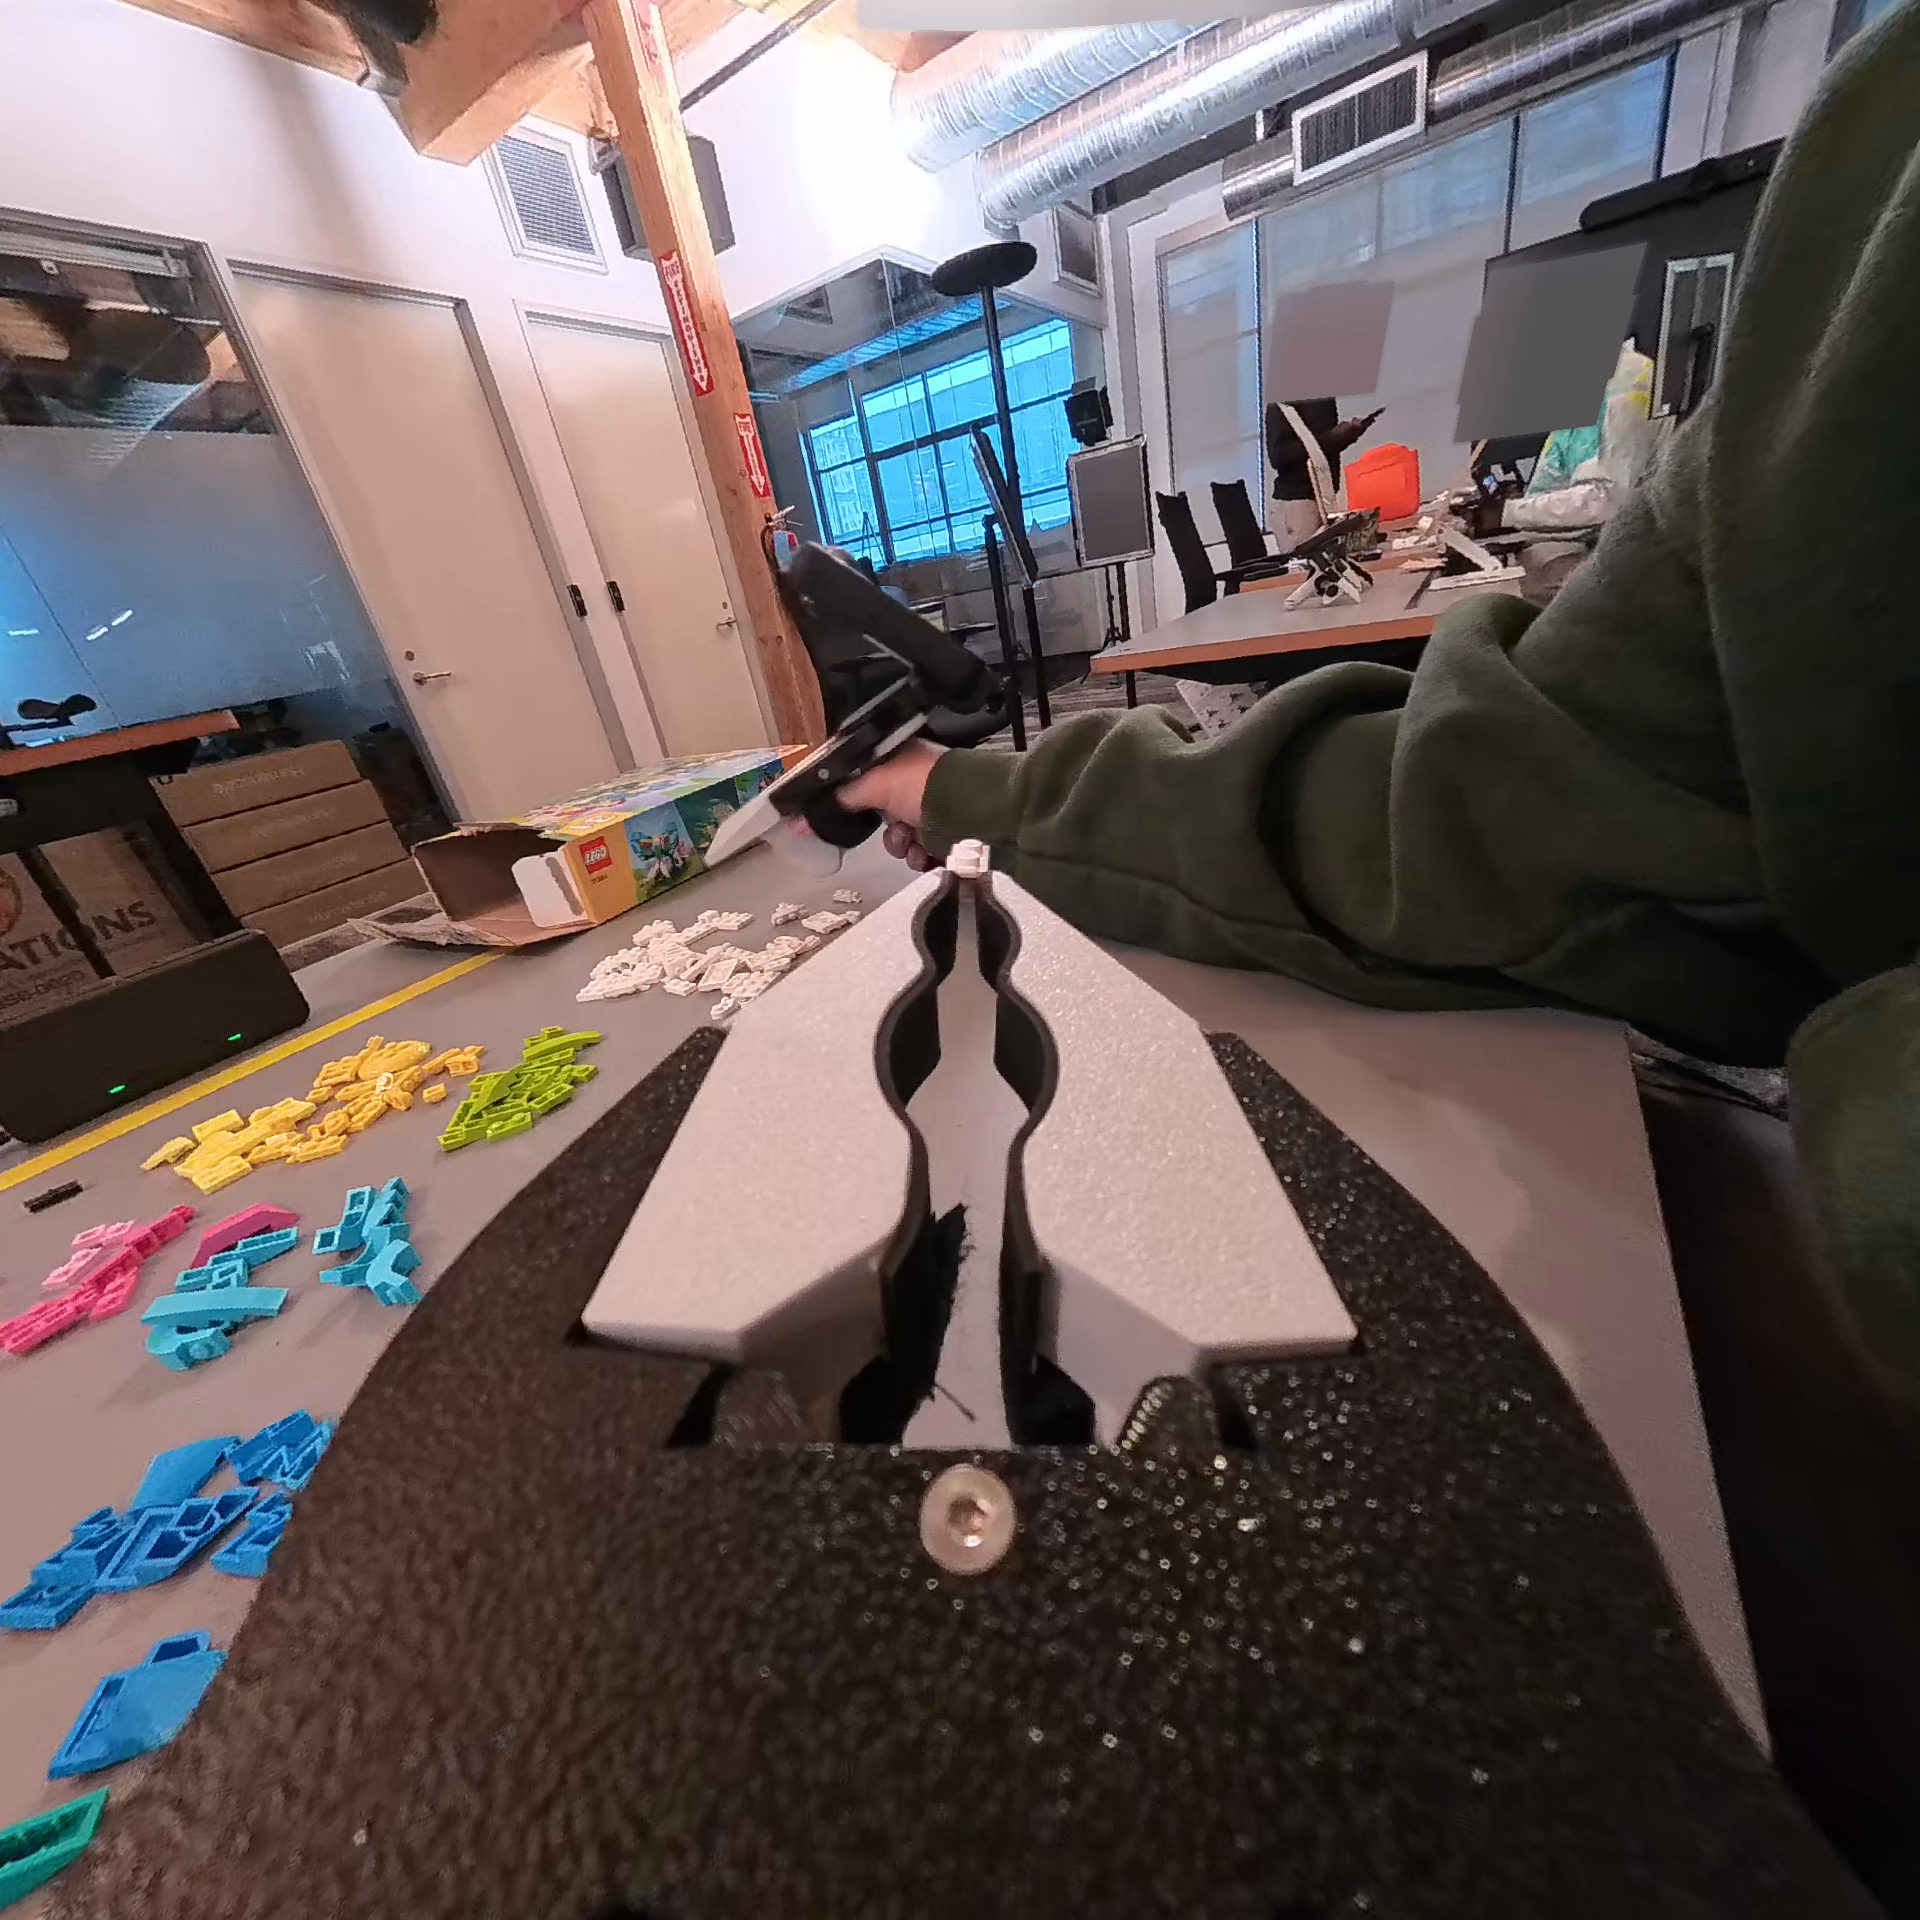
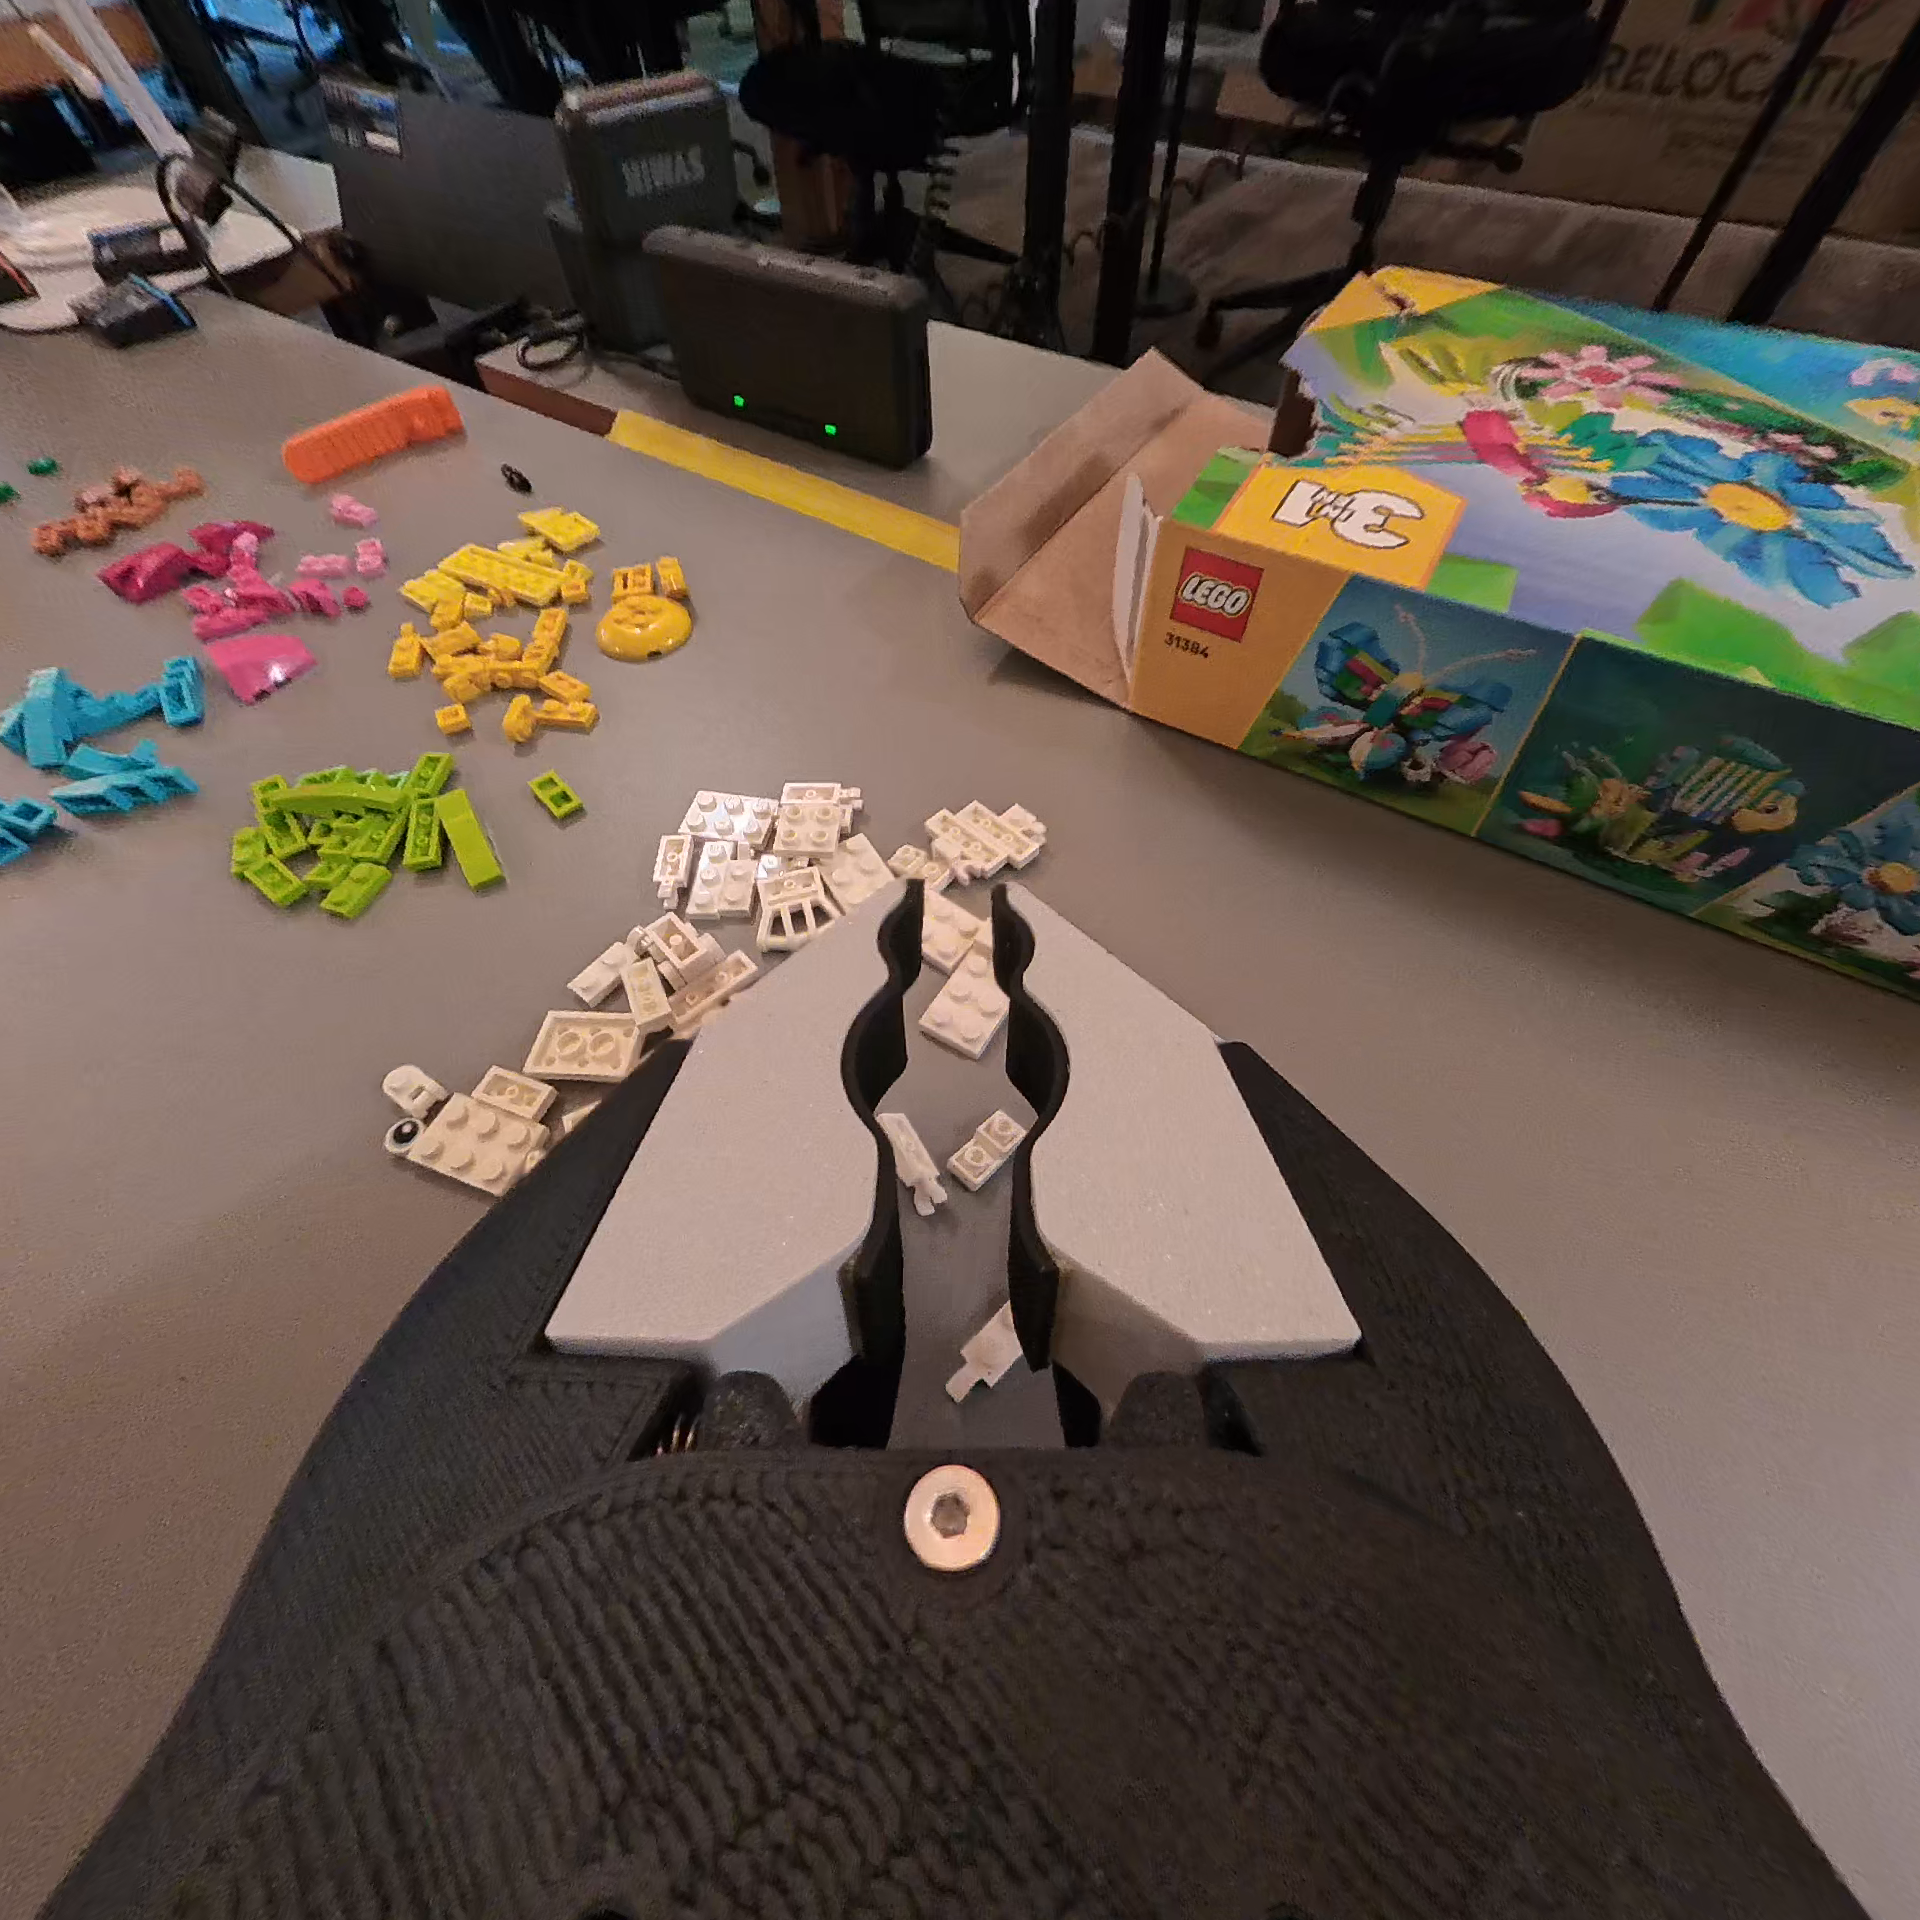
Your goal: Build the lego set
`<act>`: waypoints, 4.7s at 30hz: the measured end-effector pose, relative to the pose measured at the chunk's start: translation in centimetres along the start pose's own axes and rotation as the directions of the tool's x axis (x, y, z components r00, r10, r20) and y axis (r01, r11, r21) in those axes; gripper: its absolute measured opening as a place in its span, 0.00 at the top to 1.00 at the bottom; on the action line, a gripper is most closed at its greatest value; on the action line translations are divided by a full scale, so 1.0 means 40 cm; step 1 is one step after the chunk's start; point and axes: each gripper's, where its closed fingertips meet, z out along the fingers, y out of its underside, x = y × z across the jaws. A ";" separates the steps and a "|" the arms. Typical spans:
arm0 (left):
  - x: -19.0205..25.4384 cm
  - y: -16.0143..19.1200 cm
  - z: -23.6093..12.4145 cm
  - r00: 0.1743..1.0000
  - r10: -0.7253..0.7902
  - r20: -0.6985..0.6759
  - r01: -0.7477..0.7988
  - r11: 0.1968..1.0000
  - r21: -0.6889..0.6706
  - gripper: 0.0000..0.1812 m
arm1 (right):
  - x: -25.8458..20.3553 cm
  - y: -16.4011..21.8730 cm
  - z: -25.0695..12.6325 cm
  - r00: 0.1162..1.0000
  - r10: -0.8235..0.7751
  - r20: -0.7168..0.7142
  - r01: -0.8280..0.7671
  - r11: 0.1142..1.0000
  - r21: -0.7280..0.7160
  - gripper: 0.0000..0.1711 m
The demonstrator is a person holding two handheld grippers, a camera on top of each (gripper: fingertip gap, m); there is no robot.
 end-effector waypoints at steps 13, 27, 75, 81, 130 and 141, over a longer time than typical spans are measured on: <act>0.002 -0.001 -0.001 1.000 0.003 -0.004 -0.003 1.000 0.002 1.00 | 0.005 -0.040 -0.043 1.000 0.022 -0.004 -0.021 0.989 0.150 0.93; 0.005 -0.001 -0.002 1.000 0.013 -0.006 -0.013 1.000 0.001 1.00 | -0.008 -0.027 -0.028 0.998 -0.053 -0.031 0.055 0.994 0.094 0.92; 0.009 -0.001 -0.003 1.000 0.020 -0.009 -0.020 1.000 0.001 1.00 | -0.013 -0.025 -0.025 0.997 -0.070 -0.025 0.072 0.994 0.085 0.92; 0.009 -0.001 -0.003 1.000 0.021 -0.009 -0.021 1.000 0.001 1.00 | -0.013 -0.025 -0.024 0.997 -0.071 -0.026 0.073 0.994 0.084 0.92; 0.006 -0.002 -0.001 1.000 0.000 -0.012 0.000 1.000 0.006 1.00 | -0.176 0.071 0.112 0.963 -0.172 0.207 0.247 0.868 -0.430 0.94; 0.005 -0.002 0.000 1.000 -0.001 -0.013 0.002 1.000 0.006 1.00 | -0.199 0.073 0.102 0.959 -0.129 0.253 0.232 0.868 -0.439 0.94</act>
